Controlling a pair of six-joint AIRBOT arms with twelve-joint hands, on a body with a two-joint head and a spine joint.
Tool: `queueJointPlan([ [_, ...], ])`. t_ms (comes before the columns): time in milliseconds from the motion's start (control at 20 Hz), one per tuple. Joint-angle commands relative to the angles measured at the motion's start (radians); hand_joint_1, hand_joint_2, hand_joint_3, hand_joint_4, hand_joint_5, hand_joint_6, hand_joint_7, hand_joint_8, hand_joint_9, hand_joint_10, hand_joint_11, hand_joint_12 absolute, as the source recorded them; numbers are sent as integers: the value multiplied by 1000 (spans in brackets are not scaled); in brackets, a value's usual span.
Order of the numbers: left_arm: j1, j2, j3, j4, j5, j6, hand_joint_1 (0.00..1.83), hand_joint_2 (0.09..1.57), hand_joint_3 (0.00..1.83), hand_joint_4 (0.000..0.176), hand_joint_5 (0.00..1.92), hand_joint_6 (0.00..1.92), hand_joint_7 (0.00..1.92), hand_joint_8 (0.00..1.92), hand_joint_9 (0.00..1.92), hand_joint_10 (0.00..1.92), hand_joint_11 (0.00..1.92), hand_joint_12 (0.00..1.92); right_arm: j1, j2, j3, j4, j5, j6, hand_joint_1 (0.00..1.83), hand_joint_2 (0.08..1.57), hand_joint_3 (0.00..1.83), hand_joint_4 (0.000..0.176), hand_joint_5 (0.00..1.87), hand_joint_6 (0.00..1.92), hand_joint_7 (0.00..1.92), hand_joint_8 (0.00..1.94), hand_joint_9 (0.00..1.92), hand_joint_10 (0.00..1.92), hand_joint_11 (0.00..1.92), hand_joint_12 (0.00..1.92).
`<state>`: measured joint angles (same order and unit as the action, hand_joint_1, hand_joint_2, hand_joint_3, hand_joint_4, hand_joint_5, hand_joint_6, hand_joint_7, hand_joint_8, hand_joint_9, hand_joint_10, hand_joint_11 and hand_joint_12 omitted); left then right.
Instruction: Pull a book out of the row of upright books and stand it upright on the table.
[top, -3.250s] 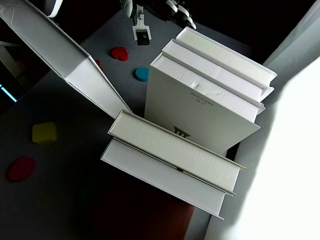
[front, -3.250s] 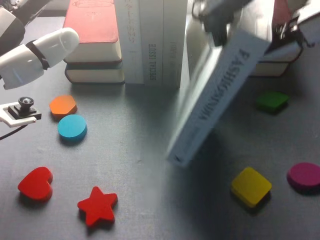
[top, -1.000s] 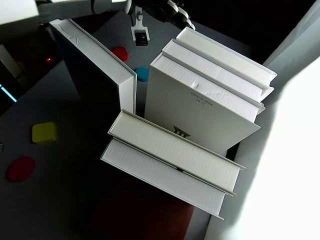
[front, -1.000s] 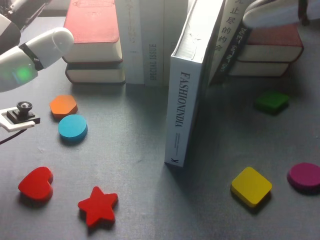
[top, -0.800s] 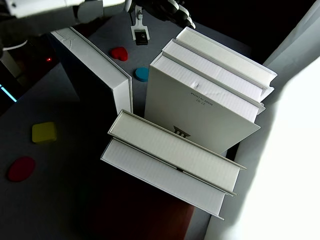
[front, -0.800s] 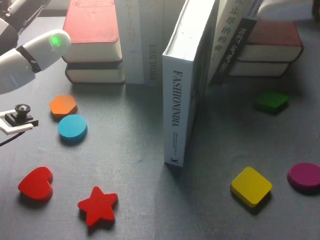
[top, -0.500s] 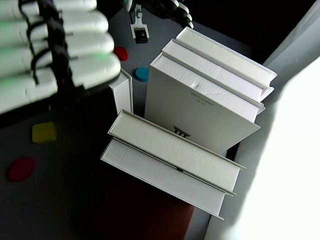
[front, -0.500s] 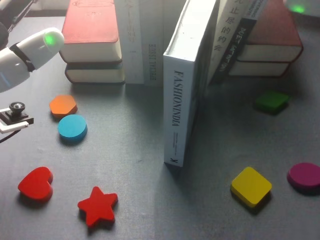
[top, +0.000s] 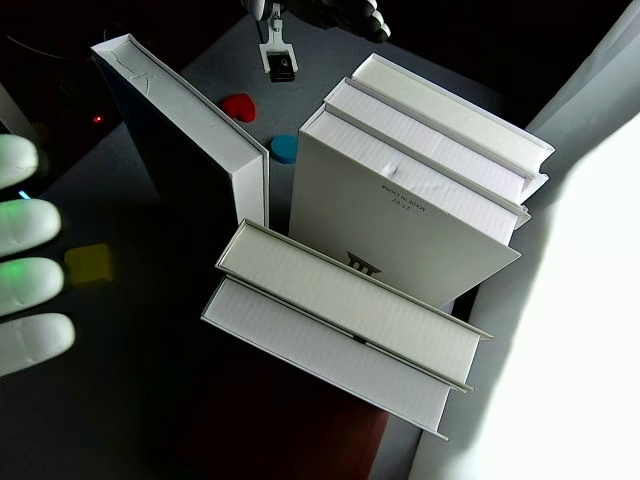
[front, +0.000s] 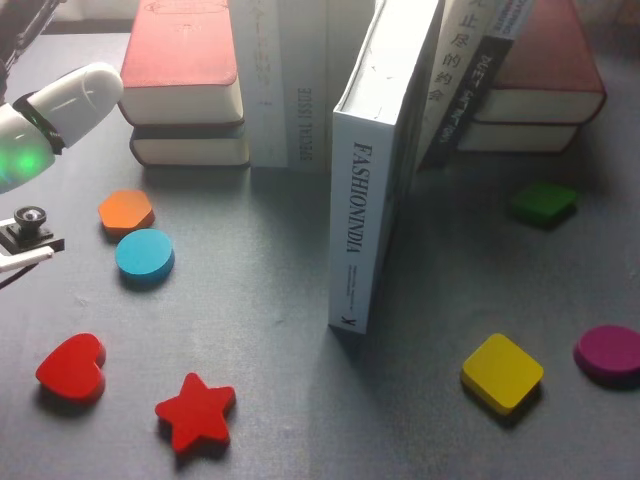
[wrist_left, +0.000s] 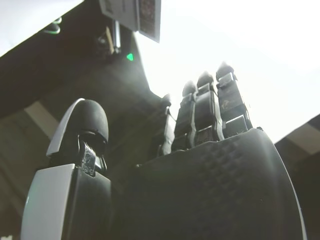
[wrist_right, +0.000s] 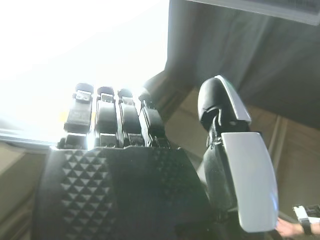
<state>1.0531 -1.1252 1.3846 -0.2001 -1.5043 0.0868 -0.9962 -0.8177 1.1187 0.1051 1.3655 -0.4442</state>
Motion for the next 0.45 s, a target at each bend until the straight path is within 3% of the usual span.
queueJointPlan([
  [0, -5, 4, -2, -15, -137, -2, 460, 1411, 4, 65, 0, 0, 0, 0, 0, 0, 0, 0, -6, 11, -8, 44, 178, -8, 351, 1425, 14, 0, 0, 0, 0, 0, 0, 0, 0, 0],
  [50, -4, 5, -5, -15, -145, -1, 464, 1412, 4, 62, 0, 0, 0, 0, 0, 0, 0, 0, -25, 15, -21, 56, 201, -22, 352, 1426, 13, 0, 0, 0, 0, 0, 0, 0, 0, 0],
  [100, -2, 5, -8, -15, -154, 2, 361, 1394, 0, 111, 0, 0, 0, 0, 0, 0, 0, 0, -44, 19, -33, 65, 220, -35, 391, 1419, 7, 0, 0, 0, 0, 0, 0, 0, 0, 0],
  [200, 0, 7, -13, -15, -165, 5, 329, 1385, 0, 131, 0, 0, 0, 0, 0, 0, 0, 0, -66, 19, -45, 75, 236, -45, 374, 1417, 3, 0, 0, 0, 0, 0, 0, 0, 0, 0],
  [350, 1, 7, -18, -9, -178, 8, 283, 1409, 4, 78, 0, 0, 0, 0, 0, 0, 0, 0, -81, 14, -50, 76, 249, -46, 397, 1433, 8, 0, 0, 0, 0, 0, 0, 0, 0, 0],
  [400, 2, 7, -18, -8, -182, 8, 283, 1409, 4, 78, 0, 0, 0, 0, 0, 0, 0, 0, -85, 14, -52, 76, 254, -47, 397, 1433, 8, 0, 0, 0, 0, 0, 0, 0, 0, 0],
])
